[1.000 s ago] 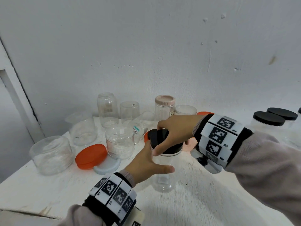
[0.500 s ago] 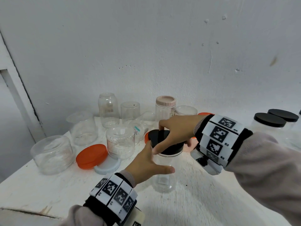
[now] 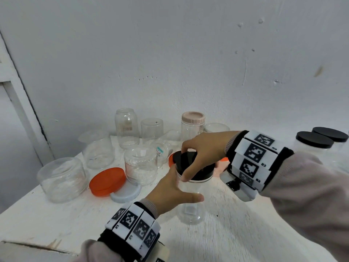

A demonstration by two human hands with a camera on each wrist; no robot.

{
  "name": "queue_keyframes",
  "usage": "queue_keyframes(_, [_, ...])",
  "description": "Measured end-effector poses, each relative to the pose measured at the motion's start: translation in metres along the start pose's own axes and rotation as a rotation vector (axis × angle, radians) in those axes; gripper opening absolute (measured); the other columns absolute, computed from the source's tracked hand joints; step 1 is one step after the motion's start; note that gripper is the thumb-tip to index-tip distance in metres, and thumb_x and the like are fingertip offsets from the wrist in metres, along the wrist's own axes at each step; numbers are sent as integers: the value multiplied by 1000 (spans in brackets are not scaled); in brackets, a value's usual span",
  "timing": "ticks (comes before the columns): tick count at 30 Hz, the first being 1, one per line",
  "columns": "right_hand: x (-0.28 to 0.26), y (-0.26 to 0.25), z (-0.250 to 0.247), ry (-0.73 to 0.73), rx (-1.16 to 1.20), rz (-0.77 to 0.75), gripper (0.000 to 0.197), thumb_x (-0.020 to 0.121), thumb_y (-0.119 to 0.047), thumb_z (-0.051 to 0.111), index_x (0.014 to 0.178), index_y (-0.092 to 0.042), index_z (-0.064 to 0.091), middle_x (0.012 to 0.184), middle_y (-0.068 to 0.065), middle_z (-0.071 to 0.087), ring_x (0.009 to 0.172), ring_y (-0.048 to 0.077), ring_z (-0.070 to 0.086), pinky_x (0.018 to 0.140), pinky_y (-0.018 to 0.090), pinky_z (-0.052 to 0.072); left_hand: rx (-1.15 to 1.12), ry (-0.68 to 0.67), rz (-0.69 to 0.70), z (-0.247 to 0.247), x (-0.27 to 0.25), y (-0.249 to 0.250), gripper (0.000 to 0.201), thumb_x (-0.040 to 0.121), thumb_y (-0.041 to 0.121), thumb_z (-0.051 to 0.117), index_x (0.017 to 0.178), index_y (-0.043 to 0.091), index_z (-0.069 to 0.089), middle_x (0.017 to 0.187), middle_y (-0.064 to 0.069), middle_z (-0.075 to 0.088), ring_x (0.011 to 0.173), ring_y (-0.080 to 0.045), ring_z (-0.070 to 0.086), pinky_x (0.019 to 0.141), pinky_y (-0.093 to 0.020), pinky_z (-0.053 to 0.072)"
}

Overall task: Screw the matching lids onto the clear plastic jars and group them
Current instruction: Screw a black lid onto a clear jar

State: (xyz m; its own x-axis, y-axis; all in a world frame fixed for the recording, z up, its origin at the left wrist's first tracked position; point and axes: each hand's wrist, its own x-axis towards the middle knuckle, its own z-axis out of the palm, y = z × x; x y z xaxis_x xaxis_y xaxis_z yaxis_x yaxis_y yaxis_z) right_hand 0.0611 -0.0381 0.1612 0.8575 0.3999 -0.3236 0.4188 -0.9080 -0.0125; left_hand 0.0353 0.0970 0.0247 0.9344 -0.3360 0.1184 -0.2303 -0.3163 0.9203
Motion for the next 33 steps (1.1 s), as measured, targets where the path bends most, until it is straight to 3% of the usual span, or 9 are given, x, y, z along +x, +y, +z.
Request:
queue_keyframes(3, [0, -1, 2, 15, -15, 24, 79, 60, -81, 63, 121, -32, 47, 89, -13, 53, 64, 4, 55, 62, 26, 47, 13, -7, -2, -1, 0, 0, 96, 66, 35, 86, 140, 42, 26, 138, 23, 44, 131, 0, 38, 113, -31, 32])
queue_keyframes(5, [-1, 1, 1, -33, -13, -2, 82, 62, -75, 67, 130, -37, 43, 107, -12, 55, 86, 9, 59, 76, 29, 49, 8, -14, 5, 0, 1, -1, 101, 64, 35, 87, 143, 38, 24, 140, 21, 42, 132, -1, 37, 114, -33, 31])
queue_keyframes(8, [-4, 2, -3, -101, -13, -74, 85, 66, -55, 78, 138, -48, 33, 136, -13, 42, 123, 17, 46, 99, 39, 46, -6, 3, -7, 0, 1, -1, 104, 62, 37, 88, 144, 36, 24, 141, 20, 43, 132, -3, 39, 114, -35, 32])
queue_keyframes(13, [-2, 4, -6, -67, -2, -105, 80, 62, -57, 80, 132, -50, 42, 130, -15, 47, 114, 17, 56, 93, 37, 51, -11, 2, 10, 0, 1, -2, 104, 60, 39, 88, 144, 36, 26, 141, 20, 44, 132, -2, 39, 114, -37, 32])
queue_keyframes(17, [0, 3, -2, -31, 18, -61, 75, 55, -70, 74, 121, -50, 47, 113, -13, 56, 83, 17, 70, 79, 33, 56, -4, -6, 19, 0, 1, -1, 104, 62, 37, 87, 145, 34, 25, 141, 18, 44, 132, -4, 39, 113, -37, 33])
queue_keyframes(20, [0, 3, 2, -11, 47, -35, 71, 53, -77, 70, 114, -48, 48, 98, -14, 57, 62, 13, 70, 61, 27, 55, 19, -24, 5, -1, 1, -1, 101, 65, 35, 87, 144, 37, 23, 139, 21, 43, 131, -2, 40, 112, -30, 34])
queue_keyframes(22, [-1, 5, 3, -11, 54, -33, 72, 53, -78, 69, 115, -47, 47, 100, -14, 57, 68, 14, 69, 62, 27, 55, 24, -40, -1, -2, 1, 0, 100, 67, 33, 86, 143, 38, 22, 139, 23, 42, 131, -1, 39, 110, -26, 34])
queue_keyframes(26, [-3, 8, 1, -43, 16, -87, 79, 62, -66, 74, 131, -51, 39, 120, -15, 47, 112, 17, 54, 92, 37, 51, 0, -30, -5, -1, 1, 2, 101, 66, 30, 87, 145, 34, 24, 140, 19, 44, 131, -2, 40, 113, -33, 34])
queue_keyframes(33, [-3, 9, 2, 15, 48, -153, 76, 61, -63, 77, 129, -48, 47, 126, -17, 53, 116, 12, 52, 95, 36, 49, -6, -13, -3, 0, 1, 1, 102, 63, 33, 88, 144, 35, 27, 140, 18, 45, 131, -4, 41, 113, -37, 34])
